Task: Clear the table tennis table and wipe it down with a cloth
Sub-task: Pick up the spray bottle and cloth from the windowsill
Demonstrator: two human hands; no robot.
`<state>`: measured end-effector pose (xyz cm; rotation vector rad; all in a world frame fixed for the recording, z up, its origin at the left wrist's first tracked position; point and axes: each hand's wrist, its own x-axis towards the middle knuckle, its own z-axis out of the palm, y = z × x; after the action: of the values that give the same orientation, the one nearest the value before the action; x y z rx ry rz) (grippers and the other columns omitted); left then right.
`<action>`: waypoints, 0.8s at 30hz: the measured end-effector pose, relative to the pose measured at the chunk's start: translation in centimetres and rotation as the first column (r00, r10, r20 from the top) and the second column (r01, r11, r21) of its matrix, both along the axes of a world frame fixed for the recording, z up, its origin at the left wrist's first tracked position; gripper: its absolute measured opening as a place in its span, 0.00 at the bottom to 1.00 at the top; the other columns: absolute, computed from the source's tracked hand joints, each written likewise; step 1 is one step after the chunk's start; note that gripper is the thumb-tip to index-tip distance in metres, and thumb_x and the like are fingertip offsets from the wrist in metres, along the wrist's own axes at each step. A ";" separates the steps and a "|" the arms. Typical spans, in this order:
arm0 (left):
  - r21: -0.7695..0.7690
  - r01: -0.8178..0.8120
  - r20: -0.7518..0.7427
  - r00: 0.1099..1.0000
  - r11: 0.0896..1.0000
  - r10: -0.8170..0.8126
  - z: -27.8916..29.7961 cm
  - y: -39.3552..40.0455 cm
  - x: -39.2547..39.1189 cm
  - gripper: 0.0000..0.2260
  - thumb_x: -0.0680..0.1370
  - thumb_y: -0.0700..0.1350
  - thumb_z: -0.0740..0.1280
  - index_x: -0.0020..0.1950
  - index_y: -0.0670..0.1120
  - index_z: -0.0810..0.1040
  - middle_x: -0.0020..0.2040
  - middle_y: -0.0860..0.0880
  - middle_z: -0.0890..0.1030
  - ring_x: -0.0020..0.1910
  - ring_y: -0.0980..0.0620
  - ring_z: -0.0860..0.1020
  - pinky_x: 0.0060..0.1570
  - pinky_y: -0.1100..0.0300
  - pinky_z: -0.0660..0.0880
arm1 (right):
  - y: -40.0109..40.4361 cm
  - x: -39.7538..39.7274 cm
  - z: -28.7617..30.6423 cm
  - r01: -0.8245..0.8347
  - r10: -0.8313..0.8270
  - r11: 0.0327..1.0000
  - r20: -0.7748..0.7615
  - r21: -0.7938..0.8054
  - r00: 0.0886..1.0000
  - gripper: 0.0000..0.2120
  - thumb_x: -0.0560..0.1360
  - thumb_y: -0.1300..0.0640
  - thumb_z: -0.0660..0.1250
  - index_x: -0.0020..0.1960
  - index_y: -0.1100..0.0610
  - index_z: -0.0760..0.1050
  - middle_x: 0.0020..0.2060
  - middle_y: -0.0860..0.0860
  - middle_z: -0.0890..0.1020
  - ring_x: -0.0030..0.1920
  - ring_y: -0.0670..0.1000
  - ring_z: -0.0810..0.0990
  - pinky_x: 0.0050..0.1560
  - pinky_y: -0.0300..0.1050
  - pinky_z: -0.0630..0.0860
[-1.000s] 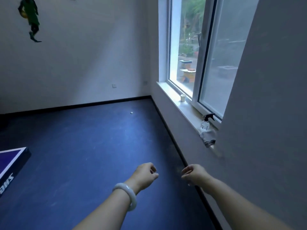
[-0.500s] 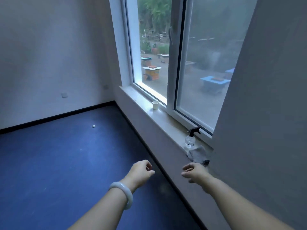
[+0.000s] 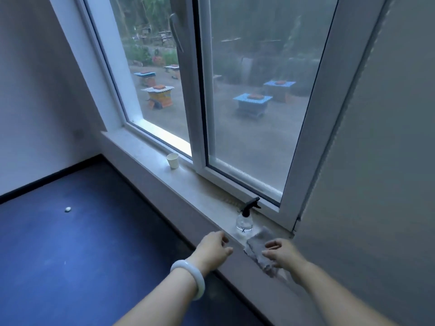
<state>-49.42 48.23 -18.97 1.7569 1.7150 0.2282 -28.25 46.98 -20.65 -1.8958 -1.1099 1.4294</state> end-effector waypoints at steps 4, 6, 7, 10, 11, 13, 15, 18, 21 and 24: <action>0.002 -0.002 0.009 1.000 1.000 0.002 -0.9 4.9 -0.1 0.15 0.77 0.49 0.66 0.62 0.46 0.75 0.53 0.52 0.77 0.52 0.54 0.75 0.52 0.62 0.71 | 4.5 -0.4 -0.9 -0.025 0.025 0.999 0.009 0.021 1.000 0.11 0.73 0.66 0.72 0.54 0.61 0.75 0.41 0.52 0.77 0.41 0.48 0.76 0.37 0.39 0.73; -0.012 -0.004 0.039 0.999 1.000 0.004 -1.6 6.7 0.1 0.15 0.77 0.49 0.66 0.62 0.46 0.75 0.49 0.54 0.75 0.49 0.56 0.74 0.48 0.65 0.69 | 6.1 -0.7 -1.5 -0.024 0.025 1.000 0.007 -0.006 1.000 0.12 0.73 0.66 0.72 0.55 0.63 0.76 0.43 0.52 0.78 0.43 0.49 0.76 0.39 0.39 0.74; -0.028 0.004 0.046 0.999 1.000 -0.003 -2.1 7.4 0.2 0.15 0.77 0.49 0.66 0.62 0.46 0.75 0.49 0.54 0.75 0.49 0.55 0.74 0.48 0.65 0.68 | 6.6 -0.8 -1.9 -0.020 0.020 1.000 0.016 -0.021 1.000 0.13 0.73 0.66 0.72 0.56 0.64 0.75 0.43 0.53 0.77 0.44 0.50 0.76 0.42 0.41 0.75; -0.079 0.042 0.049 0.998 0.996 -0.038 -3.8 9.4 0.5 0.16 0.76 0.48 0.66 0.62 0.46 0.75 0.53 0.52 0.76 0.52 0.53 0.75 0.51 0.62 0.72 | 7.8 -0.8 -3.2 0.019 -0.017 0.999 0.057 -0.046 0.998 0.15 0.72 0.67 0.72 0.57 0.66 0.75 0.45 0.55 0.76 0.47 0.52 0.76 0.48 0.45 0.73; -0.094 0.057 0.053 0.997 0.994 -0.052 -4.4 10.3 0.6 0.16 0.76 0.48 0.66 0.62 0.46 0.75 0.54 0.51 0.76 0.52 0.53 0.75 0.52 0.62 0.72 | 8.2 -0.8 -3.5 0.038 -0.034 0.997 0.066 -0.060 0.997 0.14 0.72 0.67 0.73 0.57 0.65 0.76 0.45 0.55 0.76 0.47 0.52 0.75 0.48 0.45 0.73; -0.119 0.101 0.061 0.994 0.988 -0.094 -5.7 12.0 0.7 0.17 0.76 0.49 0.67 0.64 0.46 0.74 0.58 0.50 0.76 0.54 0.53 0.74 0.52 0.64 0.69 | 9.0 -0.6 -4.3 0.083 -0.077 0.992 0.073 -0.096 0.994 0.13 0.72 0.66 0.72 0.55 0.62 0.75 0.48 0.55 0.77 0.49 0.52 0.76 0.50 0.44 0.73; -0.139 0.146 0.065 0.988 0.979 -0.138 -6.9 13.7 0.8 0.19 0.76 0.50 0.67 0.65 0.47 0.72 0.61 0.50 0.75 0.57 0.53 0.75 0.52 0.64 0.68 | 9.4 -0.5 -5.0 0.135 -0.124 0.982 0.086 -0.131 0.989 0.15 0.73 0.64 0.73 0.58 0.60 0.73 0.52 0.56 0.77 0.51 0.52 0.76 0.51 0.44 0.73; -0.174 0.220 0.057 0.975 0.960 -0.214 -8.8 15.7 0.7 0.21 0.77 0.51 0.67 0.67 0.46 0.71 0.63 0.49 0.73 0.59 0.51 0.74 0.55 0.64 0.68 | 9.2 -0.5 -5.9 0.200 -0.175 0.966 0.150 -0.165 0.973 0.20 0.73 0.62 0.73 0.62 0.60 0.73 0.56 0.55 0.77 0.57 0.53 0.77 0.58 0.45 0.73; -0.187 0.300 0.063 0.954 0.936 -0.293 -10.1 17.4 0.3 0.24 0.77 0.52 0.67 0.70 0.45 0.67 0.66 0.48 0.70 0.64 0.51 0.72 0.60 0.62 0.67 | 9.2 -0.9 -6.9 0.229 -0.187 0.953 0.208 -0.199 0.960 0.23 0.73 0.61 0.73 0.66 0.60 0.72 0.62 0.56 0.76 0.62 0.53 0.75 0.62 0.43 0.71; -0.150 0.374 0.072 0.927 0.915 -0.367 -11.1 18.8 0.0 0.28 0.78 0.51 0.68 0.74 0.45 0.62 0.70 0.47 0.66 0.69 0.50 0.67 0.66 0.60 0.64 | 9.6 -1.4 -8.2 0.193 -0.104 0.954 0.352 -0.227 0.930 0.31 0.73 0.54 0.73 0.72 0.55 0.67 0.71 0.54 0.69 0.69 0.52 0.70 0.65 0.39 0.67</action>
<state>-49.46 67.03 -30.11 1.8979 1.2970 -0.0406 -29.68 56.55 -28.88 -2.4266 -0.9309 1.2419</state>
